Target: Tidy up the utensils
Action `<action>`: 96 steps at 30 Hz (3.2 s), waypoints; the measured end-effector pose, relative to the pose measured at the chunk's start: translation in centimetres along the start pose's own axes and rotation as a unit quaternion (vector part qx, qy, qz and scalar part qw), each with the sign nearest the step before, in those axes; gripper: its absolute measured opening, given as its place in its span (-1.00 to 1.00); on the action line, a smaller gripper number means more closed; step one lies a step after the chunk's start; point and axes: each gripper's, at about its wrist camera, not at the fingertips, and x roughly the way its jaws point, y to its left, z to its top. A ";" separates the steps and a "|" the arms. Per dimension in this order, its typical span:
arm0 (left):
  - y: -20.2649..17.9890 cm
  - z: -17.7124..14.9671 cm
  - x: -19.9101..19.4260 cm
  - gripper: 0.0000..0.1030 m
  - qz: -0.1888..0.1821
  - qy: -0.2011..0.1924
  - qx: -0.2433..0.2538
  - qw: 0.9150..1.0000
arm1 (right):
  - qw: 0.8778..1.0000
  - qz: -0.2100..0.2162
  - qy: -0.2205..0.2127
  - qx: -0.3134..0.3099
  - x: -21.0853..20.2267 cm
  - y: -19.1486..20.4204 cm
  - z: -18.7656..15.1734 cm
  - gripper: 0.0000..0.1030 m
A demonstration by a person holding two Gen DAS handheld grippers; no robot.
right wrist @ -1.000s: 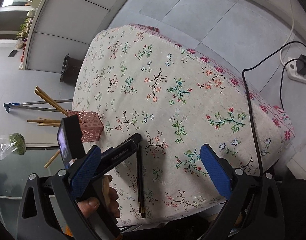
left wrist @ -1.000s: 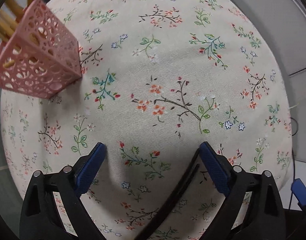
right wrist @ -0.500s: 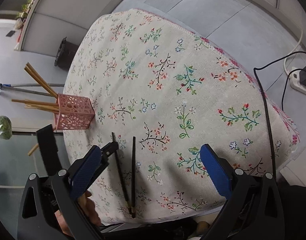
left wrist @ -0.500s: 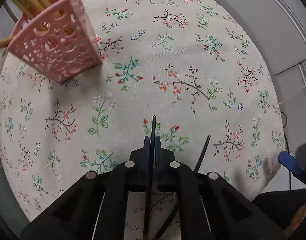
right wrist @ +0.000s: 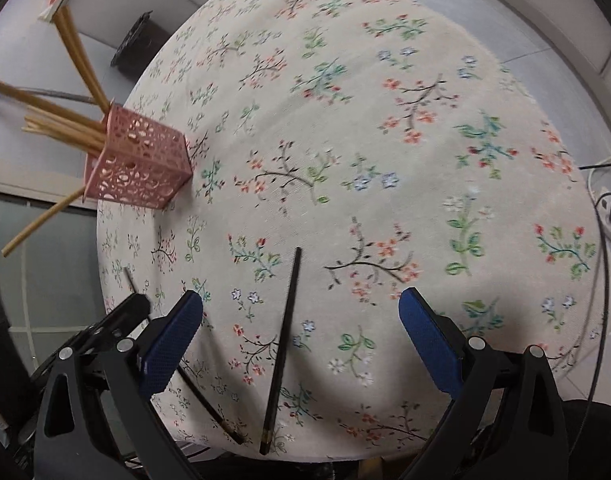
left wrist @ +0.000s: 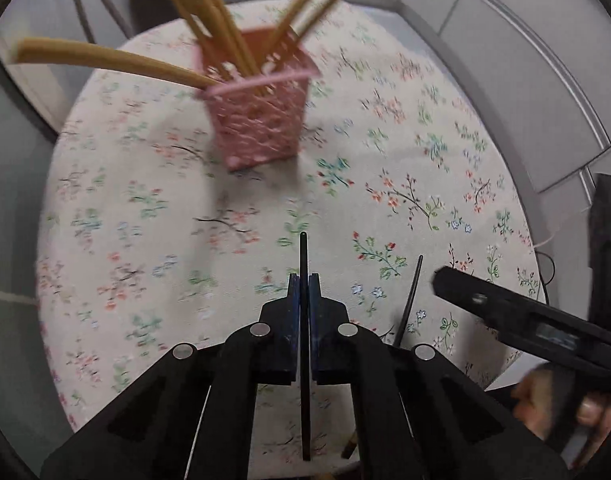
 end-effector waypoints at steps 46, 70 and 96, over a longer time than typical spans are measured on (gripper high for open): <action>-0.8 1.2 -15.3 -0.93 -0.063 -0.227 -0.029 0.971 | 0.948 0.077 -0.266 -0.157 -19.4 6.7 -1.6 -0.91; 4.8 11.5 -14.9 -0.62 -0.023 -0.298 -0.121 0.947 | 0.915 0.138 -0.311 -0.217 -23.0 16.6 5.9 -0.90; 5.1 9.1 -17.9 0.70 0.067 -0.356 -0.140 0.921 | 0.913 0.070 -0.332 -0.228 -16.5 19.0 6.4 -0.23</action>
